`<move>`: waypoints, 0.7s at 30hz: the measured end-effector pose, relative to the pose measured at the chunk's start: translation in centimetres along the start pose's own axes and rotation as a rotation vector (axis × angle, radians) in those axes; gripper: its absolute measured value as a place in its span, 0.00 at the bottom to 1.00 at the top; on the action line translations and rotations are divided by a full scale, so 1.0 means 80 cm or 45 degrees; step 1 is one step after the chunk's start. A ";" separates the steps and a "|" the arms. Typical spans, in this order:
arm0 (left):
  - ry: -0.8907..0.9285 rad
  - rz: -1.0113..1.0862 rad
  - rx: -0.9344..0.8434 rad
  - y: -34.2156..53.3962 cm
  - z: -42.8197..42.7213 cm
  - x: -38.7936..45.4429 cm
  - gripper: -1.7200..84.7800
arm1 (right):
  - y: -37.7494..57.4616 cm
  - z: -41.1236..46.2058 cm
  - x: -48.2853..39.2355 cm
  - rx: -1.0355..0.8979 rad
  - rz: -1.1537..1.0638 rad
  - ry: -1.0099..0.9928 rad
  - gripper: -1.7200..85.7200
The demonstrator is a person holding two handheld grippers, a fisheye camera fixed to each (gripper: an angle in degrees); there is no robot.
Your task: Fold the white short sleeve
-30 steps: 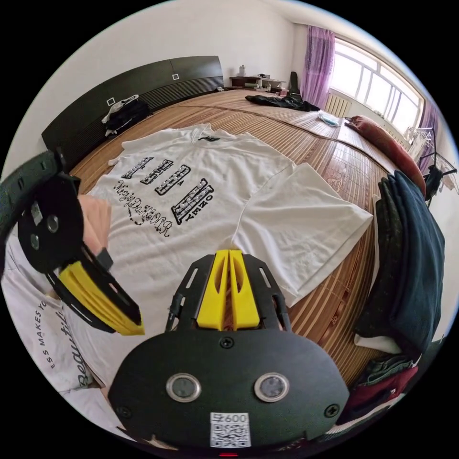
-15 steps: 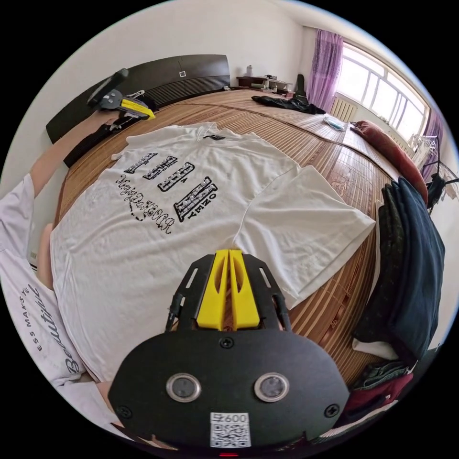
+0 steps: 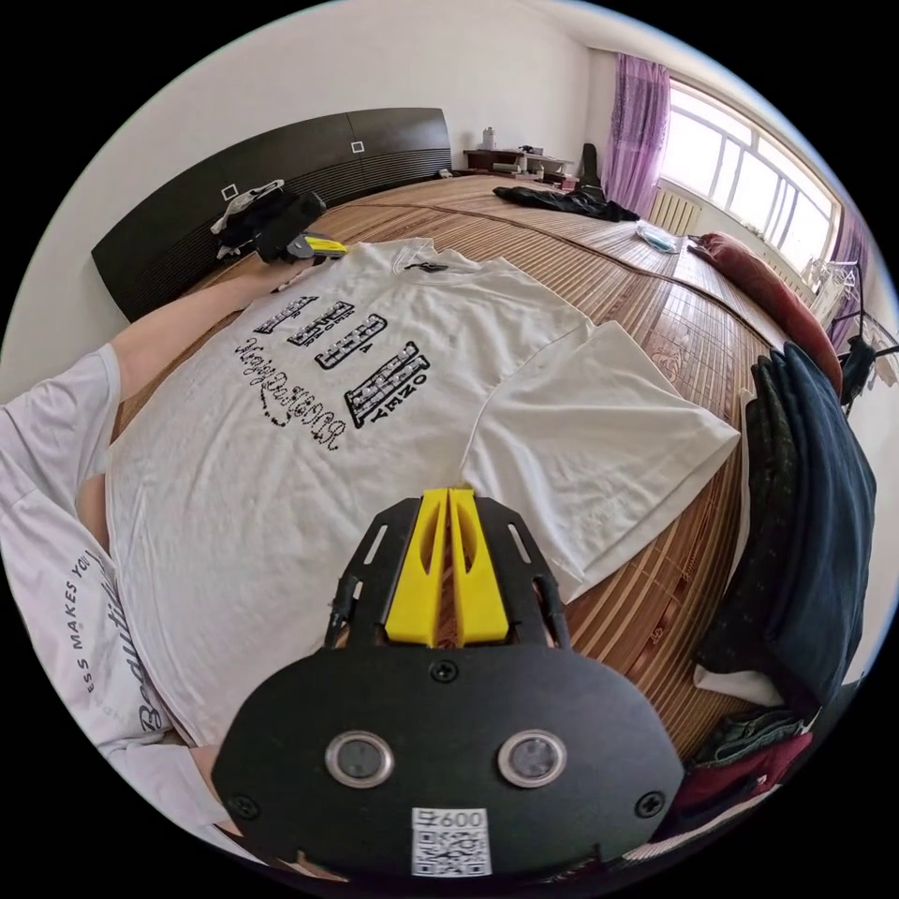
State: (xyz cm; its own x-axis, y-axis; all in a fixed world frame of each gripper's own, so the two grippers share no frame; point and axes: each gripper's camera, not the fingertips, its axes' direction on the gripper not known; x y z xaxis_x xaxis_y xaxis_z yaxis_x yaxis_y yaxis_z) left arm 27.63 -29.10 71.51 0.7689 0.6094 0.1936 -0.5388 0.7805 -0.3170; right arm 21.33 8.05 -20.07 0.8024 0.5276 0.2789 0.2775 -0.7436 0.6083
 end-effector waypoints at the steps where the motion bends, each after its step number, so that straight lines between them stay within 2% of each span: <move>1: 0.001 -0.001 0.004 0.005 0.002 0.004 0.03 | 0.000 0.000 0.000 -0.001 0.002 -0.001 0.01; 2: 0.042 -0.019 0.010 0.008 0.003 -0.003 0.03 | 0.001 0.000 0.001 0.001 0.003 -0.003 0.01; 3: 0.191 -0.081 0.039 0.017 0.002 -0.030 0.03 | 0.001 0.000 0.001 0.003 0.002 -0.004 0.01; 4: 0.354 -0.221 0.086 0.032 -0.001 -0.070 0.02 | 0.001 0.000 0.002 0.003 0.004 -0.007 0.01; 5: 0.407 -0.314 0.123 0.045 -0.006 -0.092 0.02 | 0.001 0.000 0.003 0.002 0.007 -0.011 0.01; 6: 0.449 -0.517 0.228 0.082 -0.022 -0.134 0.02 | 0.001 0.000 0.003 0.002 0.008 -0.013 0.01; 7: 0.419 -0.706 0.375 0.130 -0.043 -0.165 0.02 | 0.002 0.000 0.003 0.003 0.008 -0.015 0.01; 9: 0.332 -0.855 0.551 0.201 -0.064 -0.190 0.02 | 0.002 0.001 0.003 0.001 0.009 -0.013 0.01; 11: 0.348 -0.845 0.513 0.238 -0.052 -0.202 0.02 | 0.001 0.002 0.001 -0.001 0.005 -0.006 0.01; 13: 0.414 -0.658 0.281 0.238 -0.005 -0.190 0.02 | 0.000 0.005 -0.001 -0.005 0.005 0.006 0.01; 15: 0.445 -0.224 -0.104 0.224 0.095 -0.113 0.02 | -0.001 0.009 -0.002 -0.016 0.008 0.013 0.01; 16: 0.320 -0.189 -0.020 0.228 0.087 -0.100 0.02 | -0.001 0.009 -0.003 -0.015 0.004 0.018 0.01; 20: 0.264 -0.205 -0.064 0.210 0.097 -0.092 0.02 | 0.002 0.012 -0.001 -0.006 0.009 0.004 0.01; 21: 0.144 -0.305 -0.102 0.213 0.093 -0.101 0.02 | 0.002 0.012 -0.001 -0.006 0.009 0.004 0.01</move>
State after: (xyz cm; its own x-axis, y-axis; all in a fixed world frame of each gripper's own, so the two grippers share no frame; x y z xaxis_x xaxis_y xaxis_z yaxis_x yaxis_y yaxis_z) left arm 9.70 -19.68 71.47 0.9071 0.3859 0.1683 -0.3116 0.8842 -0.3481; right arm 21.80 7.48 -20.74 0.8028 0.5234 0.2856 0.2691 -0.7455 0.6098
